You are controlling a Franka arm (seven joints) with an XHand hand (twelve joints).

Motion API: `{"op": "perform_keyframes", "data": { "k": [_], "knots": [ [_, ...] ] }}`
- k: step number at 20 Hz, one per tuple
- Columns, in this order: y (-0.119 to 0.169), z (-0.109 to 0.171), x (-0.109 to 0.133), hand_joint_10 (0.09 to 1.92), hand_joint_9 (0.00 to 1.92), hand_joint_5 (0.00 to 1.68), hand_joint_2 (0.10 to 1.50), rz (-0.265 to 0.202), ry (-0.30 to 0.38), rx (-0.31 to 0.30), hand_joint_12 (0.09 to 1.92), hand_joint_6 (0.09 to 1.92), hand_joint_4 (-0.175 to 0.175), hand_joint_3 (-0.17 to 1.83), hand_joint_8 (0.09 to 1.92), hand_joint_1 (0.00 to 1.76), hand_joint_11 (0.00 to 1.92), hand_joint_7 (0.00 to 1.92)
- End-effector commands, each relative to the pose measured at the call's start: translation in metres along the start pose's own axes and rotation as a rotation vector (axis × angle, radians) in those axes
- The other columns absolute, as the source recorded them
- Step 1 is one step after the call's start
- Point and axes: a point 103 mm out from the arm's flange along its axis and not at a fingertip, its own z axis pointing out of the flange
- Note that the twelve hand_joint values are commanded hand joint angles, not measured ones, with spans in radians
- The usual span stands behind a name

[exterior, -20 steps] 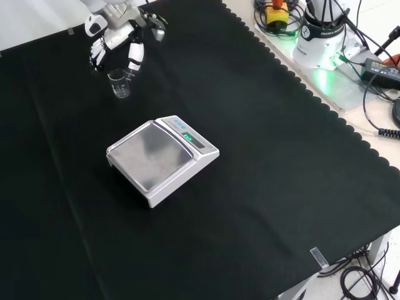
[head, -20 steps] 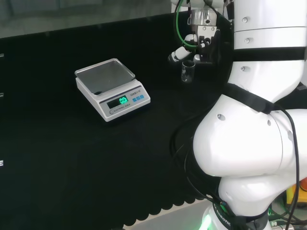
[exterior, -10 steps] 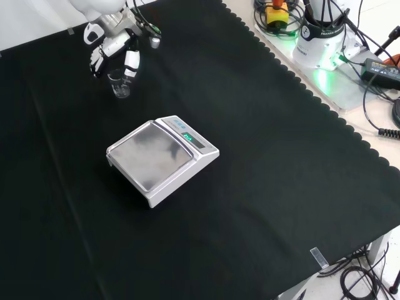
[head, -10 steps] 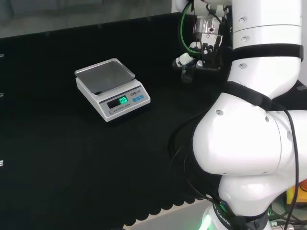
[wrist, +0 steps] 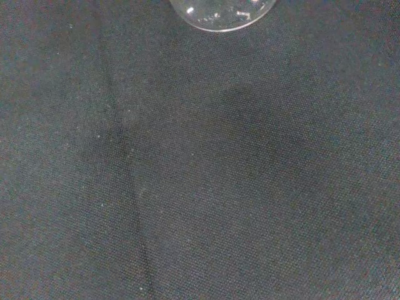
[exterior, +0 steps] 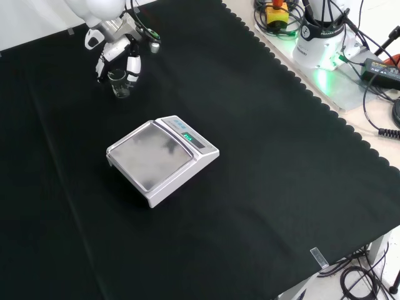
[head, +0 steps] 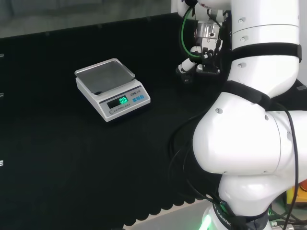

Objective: Pick up the beaker.

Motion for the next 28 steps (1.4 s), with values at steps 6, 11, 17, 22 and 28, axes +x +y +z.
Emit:
{"op": "perform_keyframes", "data": {
  "k": [6, 11, 17, 22, 28],
  "knots": [
    [0.002, -0.007, 0.027, 0.58, 1.31, 0.86, 0.74, 0.003, -0.086, -0.133, 0.98, 0.25, -0.171, 0.59, 0.79, 0.92, 1.35, 0.94],
    [0.002, -0.008, 0.04, 0.51, 1.55, 0.98, 0.72, 0.002, -0.116, -0.159, 0.85, 0.47, -0.175, 0.62, 0.77, 1.06, 1.64, 1.21],
    [-0.009, -0.018, 0.051, 0.5, 1.64, 1.04, 0.71, -0.001, -0.124, -0.136, 0.81, 0.52, -0.175, 0.63, 0.79, 1.11, 1.75, 1.32],
    [-0.027, -0.033, 0.062, 0.5, 1.65, 1.05, 0.71, -0.002, -0.148, -0.098, 0.81, 0.53, -0.175, 0.63, 0.79, 1.11, 1.76, 1.33],
    [-0.052, -0.058, 0.091, 0.5, 1.66, 1.03, 0.7, -0.024, -0.206, -0.096, 0.81, 0.52, -0.175, 0.64, 0.78, 1.09, 1.75, 1.34]
  ]
}}
